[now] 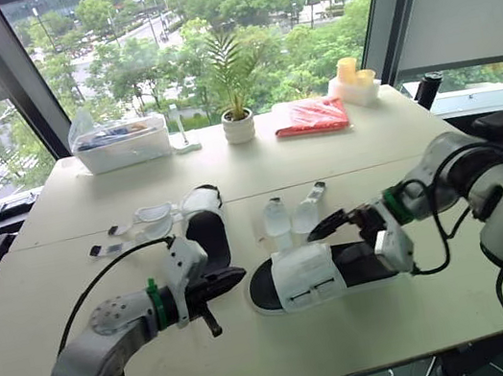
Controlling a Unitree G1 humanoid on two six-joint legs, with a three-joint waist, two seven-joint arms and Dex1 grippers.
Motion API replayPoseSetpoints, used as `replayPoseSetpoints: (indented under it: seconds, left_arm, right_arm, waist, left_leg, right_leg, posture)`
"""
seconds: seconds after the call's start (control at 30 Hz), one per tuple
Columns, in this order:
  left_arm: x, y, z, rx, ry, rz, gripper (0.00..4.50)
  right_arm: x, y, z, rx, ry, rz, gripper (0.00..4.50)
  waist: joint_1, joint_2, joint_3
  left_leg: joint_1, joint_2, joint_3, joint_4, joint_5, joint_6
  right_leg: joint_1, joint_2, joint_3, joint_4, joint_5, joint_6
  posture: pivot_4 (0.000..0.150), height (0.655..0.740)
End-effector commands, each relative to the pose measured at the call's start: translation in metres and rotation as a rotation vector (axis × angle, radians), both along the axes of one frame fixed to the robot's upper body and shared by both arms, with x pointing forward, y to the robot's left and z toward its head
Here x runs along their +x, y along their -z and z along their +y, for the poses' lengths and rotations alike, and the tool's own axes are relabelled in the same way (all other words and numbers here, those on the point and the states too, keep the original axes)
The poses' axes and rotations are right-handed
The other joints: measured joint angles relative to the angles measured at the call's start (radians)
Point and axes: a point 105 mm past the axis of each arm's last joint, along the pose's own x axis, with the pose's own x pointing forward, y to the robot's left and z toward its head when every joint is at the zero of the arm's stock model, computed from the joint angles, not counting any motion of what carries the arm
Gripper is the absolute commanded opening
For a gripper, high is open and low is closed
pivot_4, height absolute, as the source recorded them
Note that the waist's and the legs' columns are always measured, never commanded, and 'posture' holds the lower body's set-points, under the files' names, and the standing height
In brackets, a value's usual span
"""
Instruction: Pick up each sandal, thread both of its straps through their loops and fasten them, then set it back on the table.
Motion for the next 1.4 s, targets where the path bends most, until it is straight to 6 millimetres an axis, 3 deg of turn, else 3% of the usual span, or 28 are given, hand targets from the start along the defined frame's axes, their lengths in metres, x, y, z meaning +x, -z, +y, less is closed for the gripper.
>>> replayPoseSetpoints:
  seconds: [0.03, 0.1, 0.23, 0.5, 0.63, 0.77, 0.93, 1.13, 1.4]
  left_arm:
    - [-0.001, 0.002, -0.004, 0.053, 0.098, -0.047, 0.00]
    - [0.001, 0.006, -0.004, 0.063, 0.129, -0.042, 0.00]
    - [0.009, 0.014, -0.016, 0.048, 0.192, -0.015, 0.00]
    - [0.022, 0.033, -0.039, 0.137, 0.301, -0.048, 0.00]
    - [0.023, 0.036, -0.040, 0.172, 0.328, -0.063, 0.00]
    - [0.021, 0.031, -0.027, 0.194, 0.323, -0.064, 0.00]
    - [0.020, 0.040, -0.016, 0.210, 0.299, -0.037, 0.00]
    - [0.030, 0.044, -0.031, 0.099, 0.216, -0.026, 0.00]
    - [0.025, 0.062, -0.053, 0.053, 0.238, 0.002, 0.00]
  right_arm:
    - [0.002, -0.018, -0.023, 0.047, 0.298, 0.100, 4.47]
    - [0.001, -0.025, -0.029, 0.110, 0.387, 0.139, 4.47]
    - [0.020, -0.032, -0.039, 0.325, 0.606, 0.278, 4.47]
    - [0.026, -0.028, -0.038, 0.549, 0.784, 0.712, 4.47]
    - [0.029, -0.028, -0.038, 0.605, 0.812, 0.759, 4.47]
    - [0.029, -0.029, -0.034, 0.631, 0.798, 0.779, 4.47]
    - [0.031, -0.029, -0.028, 0.685, 0.789, 0.832, 4.47]
    - [0.032, -0.030, -0.022, 0.752, 0.840, 1.020, 4.47]
    - [0.030, -0.022, -0.013, 0.790, 0.975, 1.322, 4.47]
  waist:
    - [-0.009, 0.000, 0.000]
    - [-0.017, 0.000, 0.000]
    - [-0.023, 0.000, 0.000]
    - [-0.040, 0.001, 0.000]
    - [-0.039, 0.001, 0.000]
    - [-0.041, 0.001, 0.000]
    - [-0.044, 0.001, 0.000]
    - [-0.035, 0.001, 0.000]
    - [-0.016, 0.001, 0.000]
  left_leg:
    - [0.000, 0.000, 0.000, 0.000, 0.000, 0.000]
    - [0.000, 0.001, -0.002, -0.001, 0.000, 0.000]
    - [0.001, 0.002, -0.002, -0.001, -0.001, 0.002]
    - [0.002, 0.002, -0.002, -0.001, -0.006, 0.008]
    - [0.000, 0.001, -0.002, -0.001, -0.008, 0.008]
    - [-0.001, 0.001, -0.002, -0.001, -0.008, 0.008]
    - [-0.001, 0.001, -0.002, -0.001, -0.008, 0.008]
    - [-0.001, 0.001, -0.002, 0.001, -0.009, 0.008]
    - [-0.002, 0.000, -0.002, 0.003, -0.010, 0.007]
  right_leg:
    - [0.000, 0.000, 0.000, 0.000, 0.000, 0.000]
    - [0.000, 0.000, -0.002, 0.000, 0.001, 0.001]
    - [0.002, 0.002, -0.003, -0.001, 0.000, 0.000]
    - [0.003, -0.003, -0.003, -0.002, 0.000, 0.000]
    - [0.002, -0.004, -0.003, -0.003, 0.000, 0.001]
    - [0.001, -0.005, -0.003, -0.004, 0.000, 0.001]
    - [0.001, -0.005, -0.003, -0.004, 0.000, 0.001]
    - [0.001, -0.005, -0.003, -0.004, 0.000, 0.001]
    - [0.002, -0.006, -0.003, -0.004, 0.000, 0.001]
  posture:
    - [0.150, 0.7400]
    - [0.150, 0.7400]
    - [0.150, 0.7400]
    - [0.150, 0.7400]
    - [0.150, 0.7400]
    - [0.150, 0.7400]
    - [0.150, 0.7400]
    - [0.150, 0.7400]
    - [0.150, 0.7400]
